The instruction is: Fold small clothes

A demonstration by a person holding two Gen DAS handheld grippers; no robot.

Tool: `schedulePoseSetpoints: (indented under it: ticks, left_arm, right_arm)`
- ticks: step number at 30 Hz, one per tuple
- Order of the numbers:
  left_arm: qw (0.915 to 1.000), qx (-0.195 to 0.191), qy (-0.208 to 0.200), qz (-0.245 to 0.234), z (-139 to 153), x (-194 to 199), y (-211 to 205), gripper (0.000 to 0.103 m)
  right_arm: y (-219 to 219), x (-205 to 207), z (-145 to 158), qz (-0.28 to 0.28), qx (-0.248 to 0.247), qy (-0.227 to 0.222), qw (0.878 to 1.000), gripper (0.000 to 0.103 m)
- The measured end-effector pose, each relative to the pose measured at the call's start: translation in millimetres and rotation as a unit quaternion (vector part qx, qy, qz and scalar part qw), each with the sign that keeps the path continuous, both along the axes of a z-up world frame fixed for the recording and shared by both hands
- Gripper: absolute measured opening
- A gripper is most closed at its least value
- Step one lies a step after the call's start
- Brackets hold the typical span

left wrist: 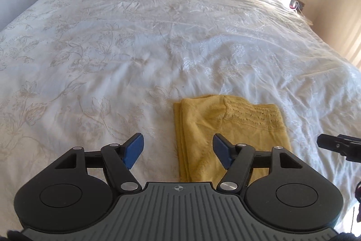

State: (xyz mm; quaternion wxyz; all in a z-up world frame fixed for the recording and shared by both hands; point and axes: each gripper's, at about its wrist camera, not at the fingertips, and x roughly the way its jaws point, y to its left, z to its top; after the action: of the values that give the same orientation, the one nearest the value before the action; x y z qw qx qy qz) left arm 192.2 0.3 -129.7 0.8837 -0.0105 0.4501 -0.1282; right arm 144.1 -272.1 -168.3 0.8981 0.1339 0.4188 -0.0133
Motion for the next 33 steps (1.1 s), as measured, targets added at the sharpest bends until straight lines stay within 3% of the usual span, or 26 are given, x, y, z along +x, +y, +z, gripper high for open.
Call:
schedulePoseSetpoints:
  ticks: [4, 6, 11, 18, 20, 25, 29, 33]
  left_arm:
    - [0.9999, -0.012, 0.006, 0.011, 19, -30, -10, 0.066]
    - [0.9997, -0.018, 0.012, 0.015, 27, -43, -14, 0.071]
    - [0.9995, -0.016, 0.000, 0.027, 46, -71, -23, 0.072]
    - [0.9975, -0.045, -0.011, 0.054, 69, -104, -24, 0.072]
    - [0.9973, -0.026, -0.014, 0.067, 73, -112, -26, 0.072]
    - [0.9941, 0.065, -0.043, 0.075, 80, -132, -37, 0.072]
    - [0.9929, 0.083, -0.045, 0.073, 81, -143, -40, 0.072]
    - [0.9906, 0.106, -0.044, 0.074, 81, -152, -44, 0.072]
  right_arm:
    - [5, -31, 26, 0.025, 0.000, -0.034, 0.999, 0.102]
    - [7, -46, 39, 0.023, 0.001, -0.050, 0.998, 0.102]
    - [13, -71, 60, -0.012, -0.024, -0.044, 0.999, 0.102]
    - [17, -100, 75, -0.009, -0.009, -0.062, 0.998, 0.102]
    - [19, -106, 78, -0.010, -0.015, -0.064, 0.998, 0.102]
    - [22, -121, 82, -0.025, -0.020, -0.063, 0.998, 0.102]
    - [23, -128, 82, -0.032, -0.016, -0.049, 0.998, 0.102]
    - [29, -138, 85, -0.054, -0.054, -0.040, 0.996, 0.102]
